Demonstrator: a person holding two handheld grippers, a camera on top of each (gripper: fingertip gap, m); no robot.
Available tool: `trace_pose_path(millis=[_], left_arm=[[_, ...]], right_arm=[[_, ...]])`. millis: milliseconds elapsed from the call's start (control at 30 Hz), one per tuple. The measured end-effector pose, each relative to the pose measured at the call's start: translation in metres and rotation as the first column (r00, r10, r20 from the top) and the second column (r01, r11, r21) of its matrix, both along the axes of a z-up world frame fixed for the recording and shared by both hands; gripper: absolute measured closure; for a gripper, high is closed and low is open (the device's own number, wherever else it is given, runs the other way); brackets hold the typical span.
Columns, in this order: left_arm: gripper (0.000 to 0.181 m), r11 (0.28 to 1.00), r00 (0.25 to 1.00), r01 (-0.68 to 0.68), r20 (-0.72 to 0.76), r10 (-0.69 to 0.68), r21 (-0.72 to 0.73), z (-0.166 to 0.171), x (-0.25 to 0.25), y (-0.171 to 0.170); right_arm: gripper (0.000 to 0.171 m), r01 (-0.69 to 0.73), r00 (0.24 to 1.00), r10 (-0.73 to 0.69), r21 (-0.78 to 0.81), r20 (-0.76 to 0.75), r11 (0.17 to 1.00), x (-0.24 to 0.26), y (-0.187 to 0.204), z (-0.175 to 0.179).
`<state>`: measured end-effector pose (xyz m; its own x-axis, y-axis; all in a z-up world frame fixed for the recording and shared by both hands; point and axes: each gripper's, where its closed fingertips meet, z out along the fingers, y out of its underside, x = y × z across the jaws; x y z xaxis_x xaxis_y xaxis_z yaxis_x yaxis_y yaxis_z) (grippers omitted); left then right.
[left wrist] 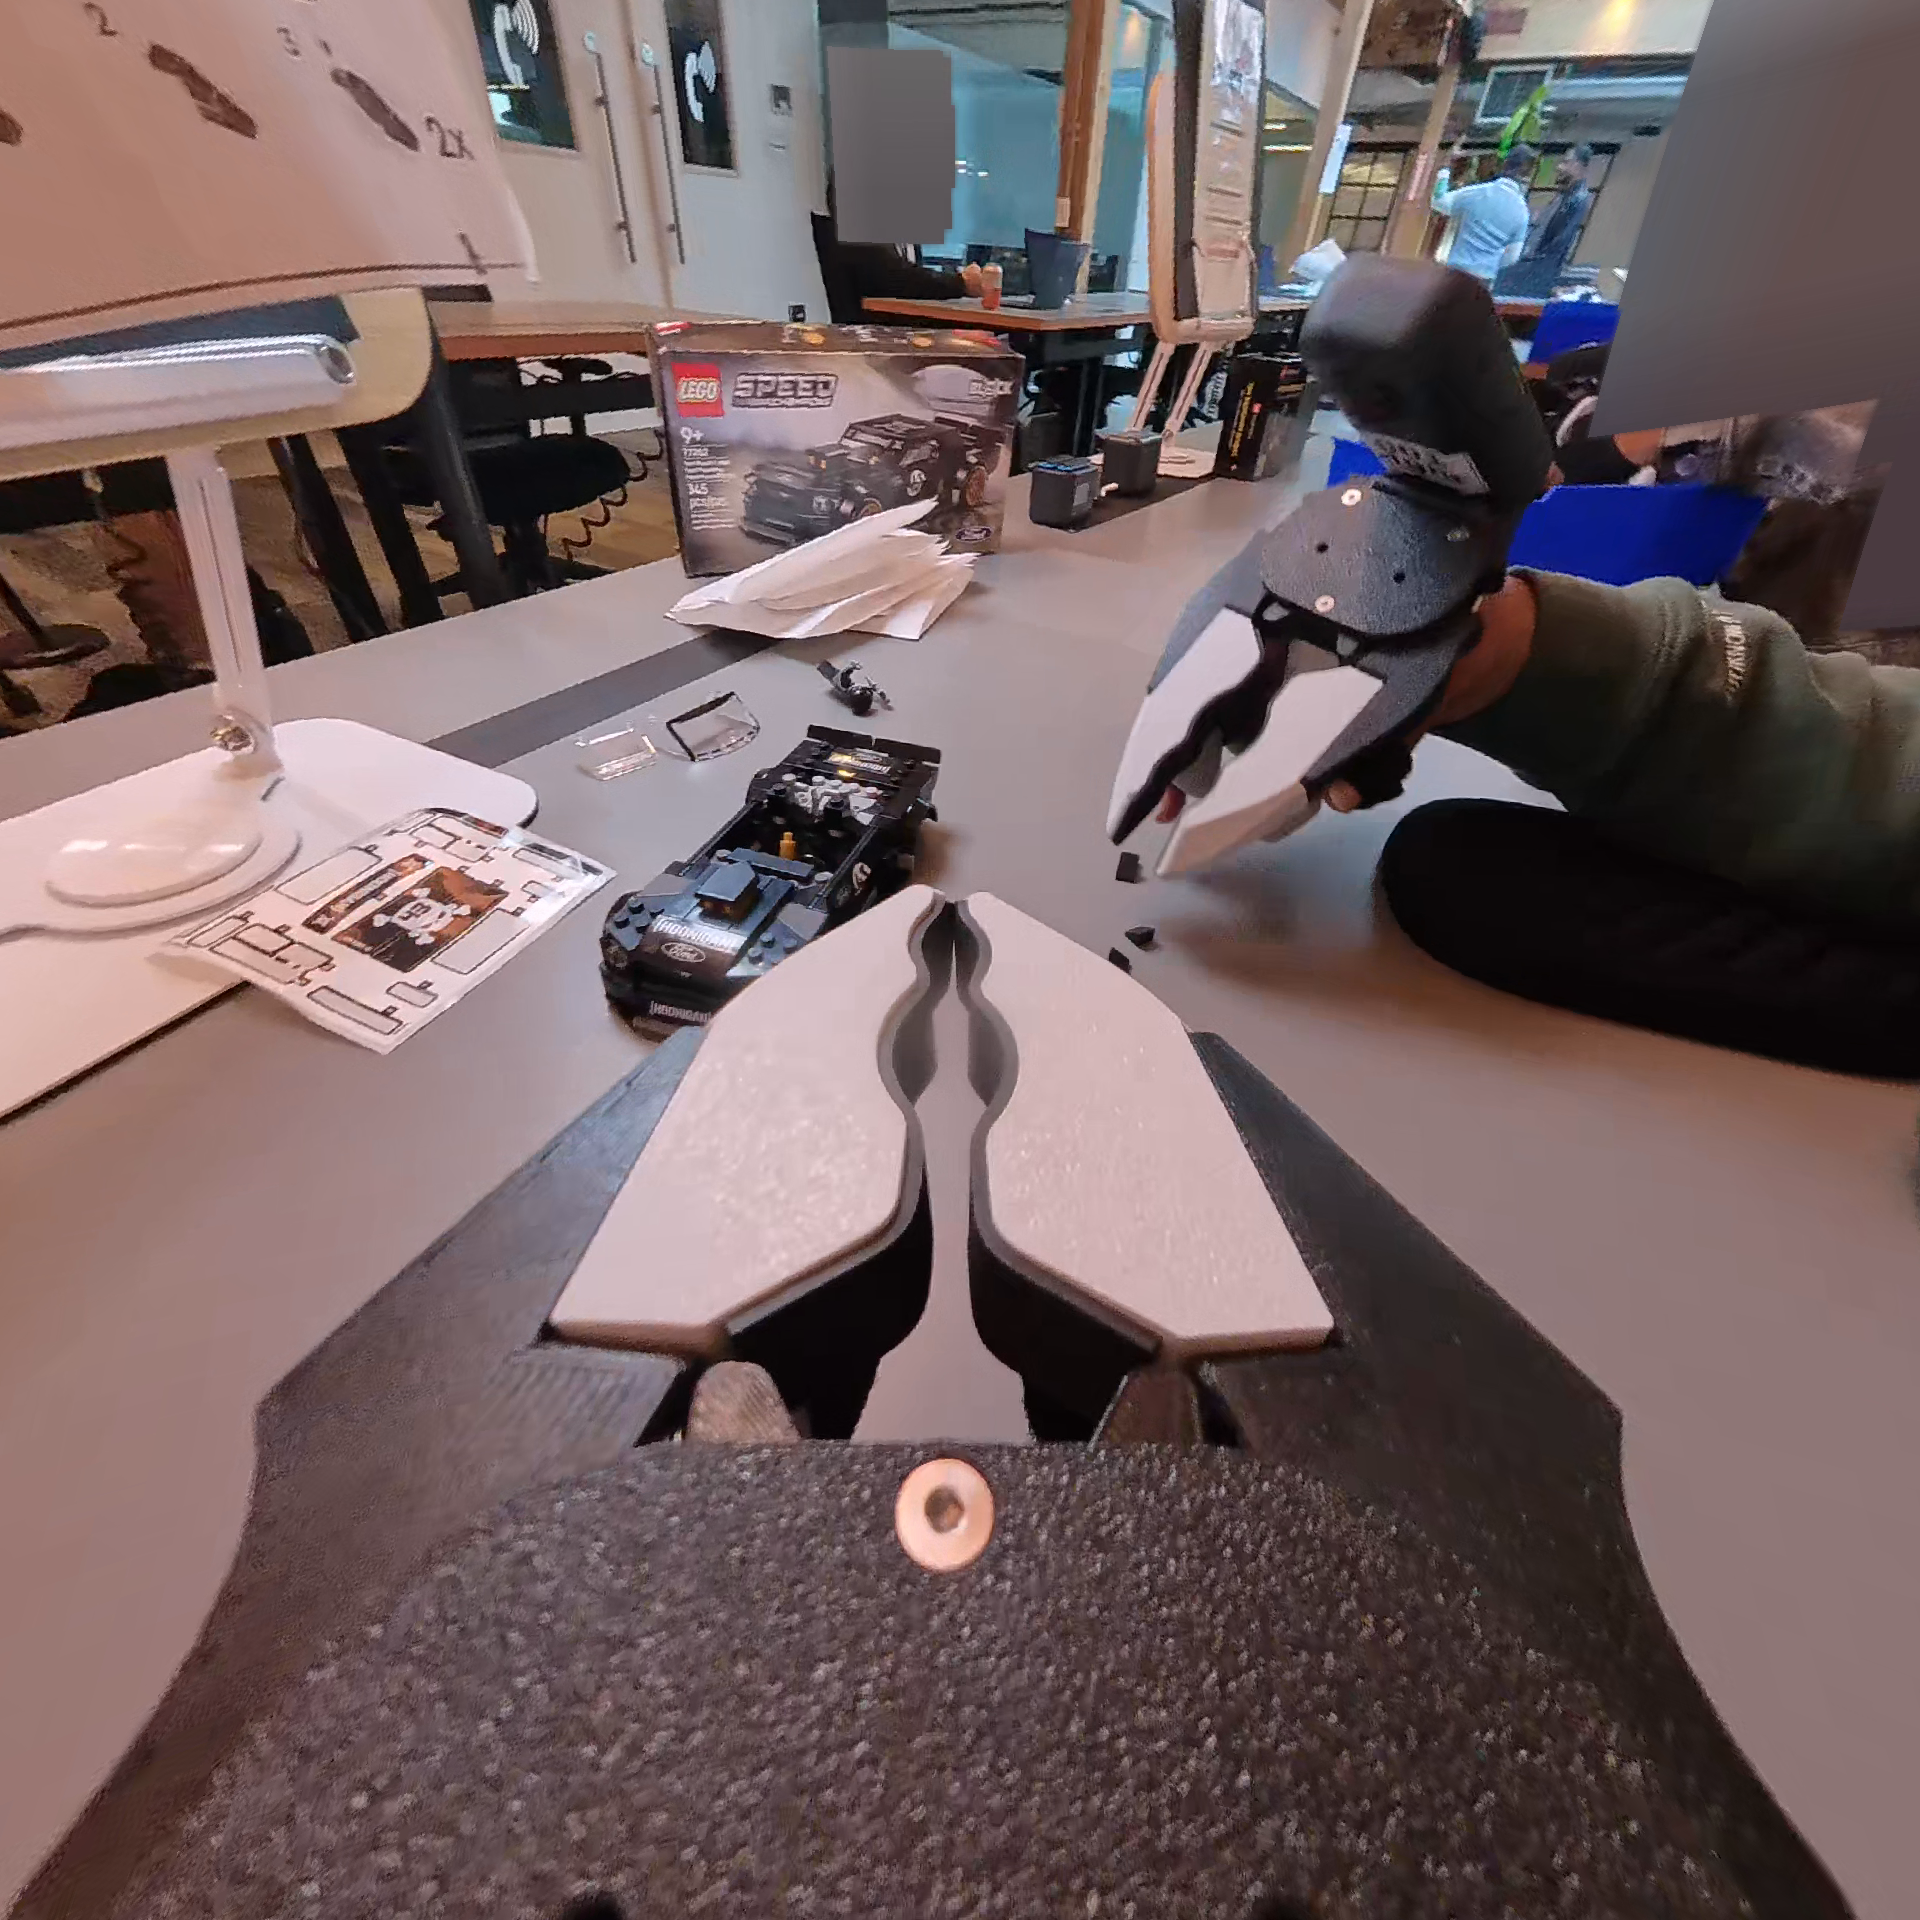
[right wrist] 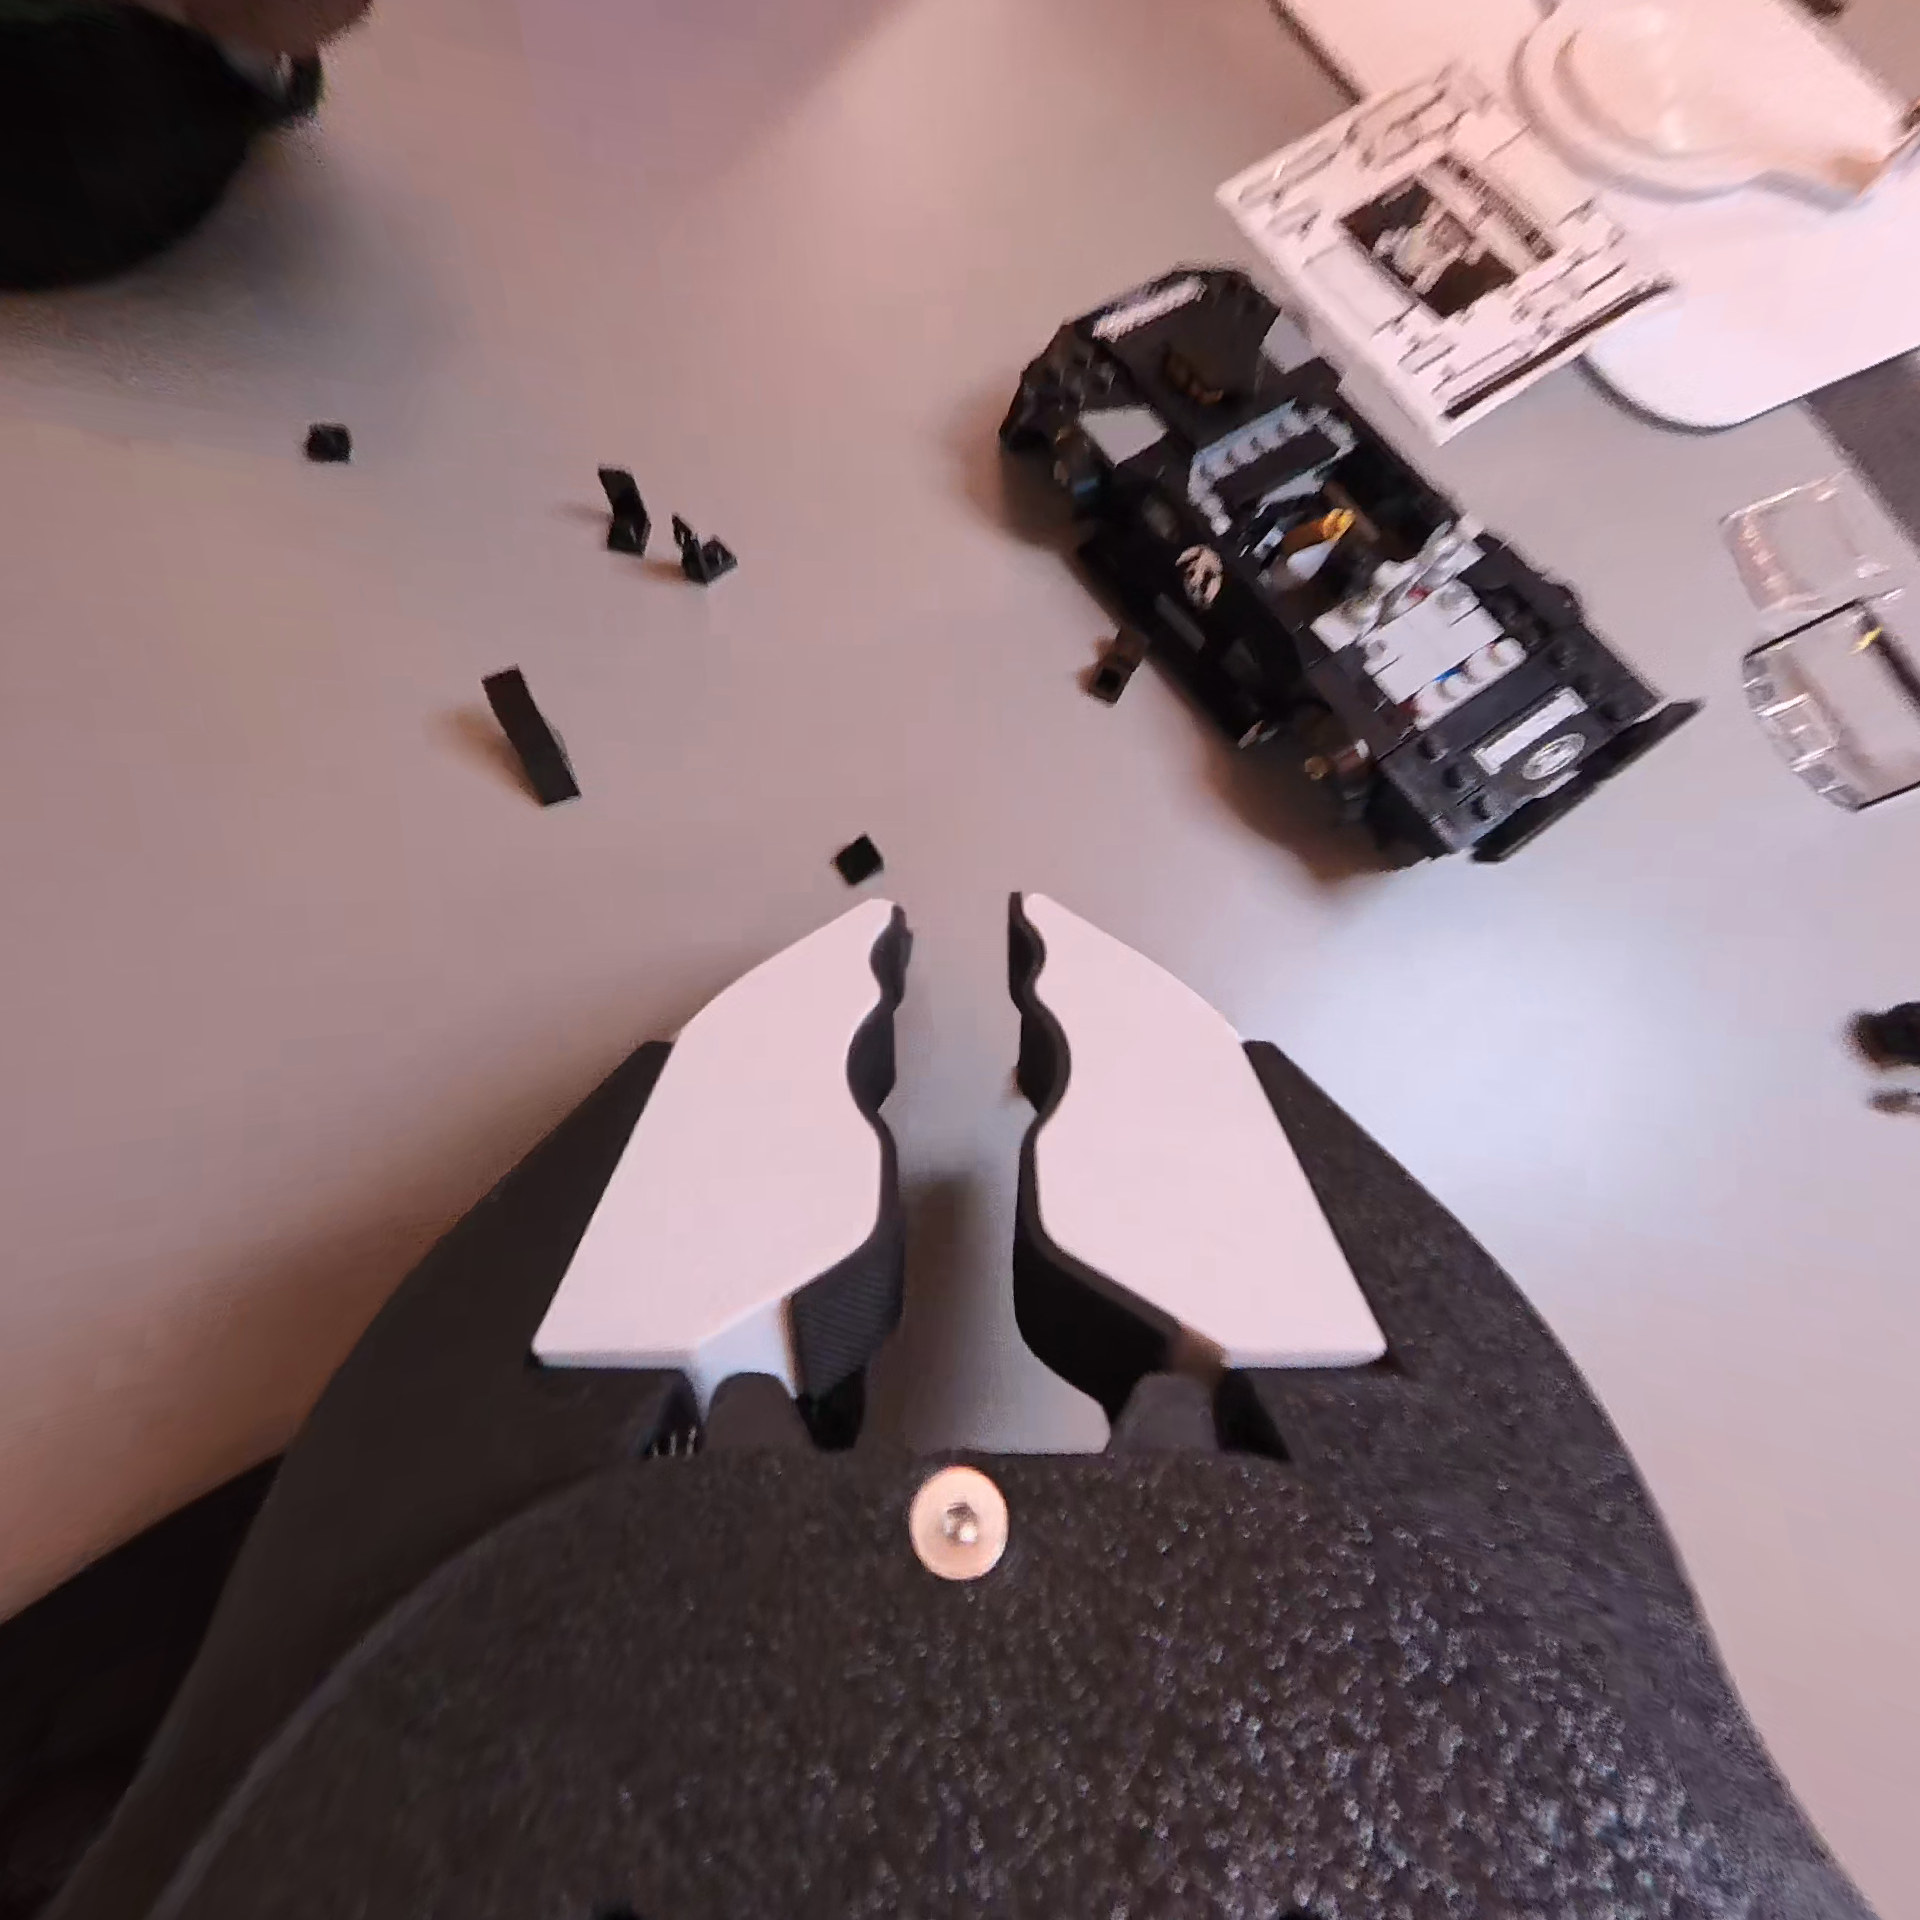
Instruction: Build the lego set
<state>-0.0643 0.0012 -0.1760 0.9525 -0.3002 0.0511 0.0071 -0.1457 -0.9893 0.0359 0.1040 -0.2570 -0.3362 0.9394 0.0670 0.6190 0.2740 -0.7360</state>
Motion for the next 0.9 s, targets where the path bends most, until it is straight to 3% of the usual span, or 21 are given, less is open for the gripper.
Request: trace_pose_path(millis=[300, 900], left_arm=[[0.181, 1.0, 0.998, 0.001, -0.069, -0.003, -0.016, -0.007, 0.003, 0.001], [0.181, 0.998, 0.995, 0.037, -0.088, -0.041, -0.041, -0.014, 0.013, 0.002]], right_arm=[[0.141, -0.029, 0.991, 0.026, 0.016, 0.134, 0.999, 0.006, -0.005, -0.025], [0.143, -0.052, 0.98, 0.048, 0.014, 0.195, 0.999, 0.001, -0.013, -0.026]])
